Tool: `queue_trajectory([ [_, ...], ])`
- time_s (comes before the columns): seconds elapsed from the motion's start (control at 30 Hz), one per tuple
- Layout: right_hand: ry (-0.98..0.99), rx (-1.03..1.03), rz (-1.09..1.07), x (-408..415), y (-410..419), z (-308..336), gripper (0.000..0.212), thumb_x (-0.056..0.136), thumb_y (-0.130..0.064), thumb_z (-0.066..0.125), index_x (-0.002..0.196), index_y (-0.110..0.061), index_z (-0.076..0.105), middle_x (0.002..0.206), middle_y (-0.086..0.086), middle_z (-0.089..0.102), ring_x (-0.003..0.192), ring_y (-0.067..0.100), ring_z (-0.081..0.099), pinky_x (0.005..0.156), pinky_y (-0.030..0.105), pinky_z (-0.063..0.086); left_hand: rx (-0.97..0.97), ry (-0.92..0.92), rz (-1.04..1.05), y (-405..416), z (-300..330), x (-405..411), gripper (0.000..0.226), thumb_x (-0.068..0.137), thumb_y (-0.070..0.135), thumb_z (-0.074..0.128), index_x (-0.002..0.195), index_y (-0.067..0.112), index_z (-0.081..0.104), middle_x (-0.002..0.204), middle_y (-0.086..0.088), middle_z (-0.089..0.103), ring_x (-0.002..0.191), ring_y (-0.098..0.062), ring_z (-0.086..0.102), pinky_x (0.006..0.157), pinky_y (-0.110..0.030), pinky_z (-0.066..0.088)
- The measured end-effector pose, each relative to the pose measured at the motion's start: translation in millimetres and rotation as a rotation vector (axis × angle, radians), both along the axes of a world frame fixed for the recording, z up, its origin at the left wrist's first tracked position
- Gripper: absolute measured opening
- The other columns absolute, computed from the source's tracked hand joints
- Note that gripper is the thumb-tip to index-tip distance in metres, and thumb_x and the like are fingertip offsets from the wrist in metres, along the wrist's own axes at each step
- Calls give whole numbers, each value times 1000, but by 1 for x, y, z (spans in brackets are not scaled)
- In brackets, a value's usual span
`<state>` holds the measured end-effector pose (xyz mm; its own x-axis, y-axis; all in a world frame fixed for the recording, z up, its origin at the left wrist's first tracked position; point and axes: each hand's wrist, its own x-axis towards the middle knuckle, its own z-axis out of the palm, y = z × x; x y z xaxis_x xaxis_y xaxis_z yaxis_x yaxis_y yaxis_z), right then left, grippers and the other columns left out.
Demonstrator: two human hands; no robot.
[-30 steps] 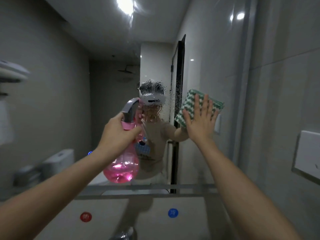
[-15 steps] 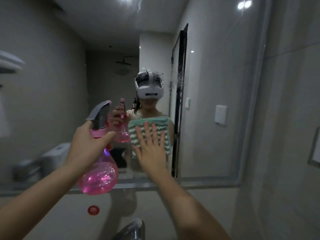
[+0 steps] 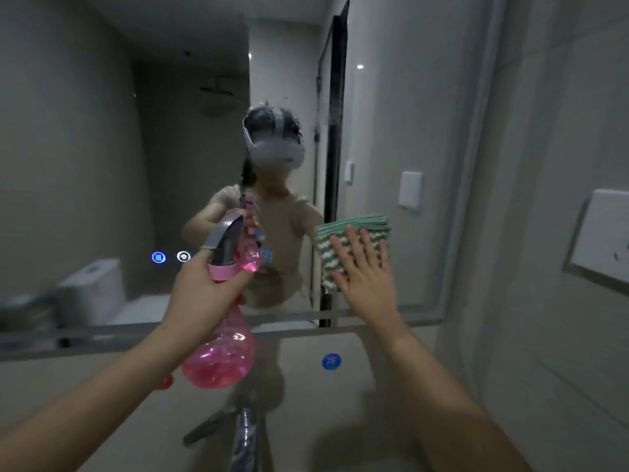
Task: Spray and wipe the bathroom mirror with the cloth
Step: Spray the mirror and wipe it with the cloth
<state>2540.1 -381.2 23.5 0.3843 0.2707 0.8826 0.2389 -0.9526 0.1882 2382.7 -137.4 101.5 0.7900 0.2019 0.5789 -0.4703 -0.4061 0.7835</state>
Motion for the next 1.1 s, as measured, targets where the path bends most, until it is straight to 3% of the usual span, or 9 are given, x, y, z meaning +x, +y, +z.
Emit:
queue_trajectory([
  [0.13, 37, 174, -82, 2, -54, -21, 60, 99, -56, 15, 151, -31, -4, 158, -4, -16, 146, 18, -5, 117, 47, 8, 74, 70, -84, -38, -23, 8, 11, 78, 8, 70, 79, 13, 60, 63, -6, 63, 54, -16, 59, 47, -14, 44],
  [0.27, 48, 307, -146, 7, -77, -48, 60, 99, -54, 11, 151, -28, -7, 158, 0, -15, 146, 18, -9, 118, 43, 1, 16, 138, -178, -67, -50, 8, 17, 82, 1, 63, 79, 15, 55, 61, -8, 58, 52, -13, 57, 44, -9, 44],
  [0.4, 36, 444, -144, 10, -70, -64, 60, 100, -51, 14, 152, -25, -3, 157, 13, 12, 146, 20, -8, 117, 45, 2, -23, 195, -143, -71, -83, 13, 10, 80, -1, 63, 73, 0, 57, 62, -19, 59, 49, -12, 56, 44, -10, 46],
  [0.47, 29, 539, -134, 13, -58, -69, 60, 100, -48, 14, 152, -20, 0, 156, 17, 16, 146, 26, 0, 117, 46, 3, -38, 231, -120, -66, -95, 17, 15, 80, -2, 64, 68, -7, 55, 60, -21, 58, 49, -15, 56, 43, -10, 45],
  [0.6, -22, 716, -161, 13, -9, -84, 60, 102, -44, 18, 151, -17, -4, 153, 22, 22, 142, 35, 14, 115, 53, 13, -78, 239, -85, -48, -105, 19, 23, 80, -1, 64, 62, 7, 53, 56, -12, 57, 44, -6, 58, 43, -8, 43],
  [0.73, -12, 626, -72, 7, 53, -109, 60, 101, -46, 25, 151, -17, 9, 149, 24, 28, 138, 40, 21, 110, 57, 19, -97, 223, -46, -17, -106, 14, 24, 80, -1, 65, 61, 8, 53, 52, -8, 58, 41, -2, 56, 41, -8, 41],
  [0.87, 50, 444, 24, -4, 131, -120, 65, 99, -52, 15, 151, -19, -4, 157, 14, -13, 145, 35, -5, 114, 56, 3, -95, 211, 34, 31, -111, 7, 25, 78, 1, 68, 57, 4, 56, 42, -3, 60, 41, -5, 57, 41, -12, 44],
  [1.0, 32, 113, 72, -11, 201, -116, 73, 95, -52, 26, 149, -22, -14, 155, 9, -24, 144, 29, -17, 115, 53, -11, -96, 199, 110, 78, -114, -6, 21, 78, -1, 69, 65, -8, 54, 53, -18, 63, 41, -7, 58, 46, -26, 47],
  [1.1, 40, 33, 85, -15, 232, -112, 72, 96, -50, 25, 149, -23, -14, 156, 7, -24, 145, 27, -16, 115, 52, -7, -101, 175, 131, 102, -110, -14, 21, 77, -4, 67, 66, -13, 51, 57, -29, 60, 41, -10, 56, 44, -25, 45],
])
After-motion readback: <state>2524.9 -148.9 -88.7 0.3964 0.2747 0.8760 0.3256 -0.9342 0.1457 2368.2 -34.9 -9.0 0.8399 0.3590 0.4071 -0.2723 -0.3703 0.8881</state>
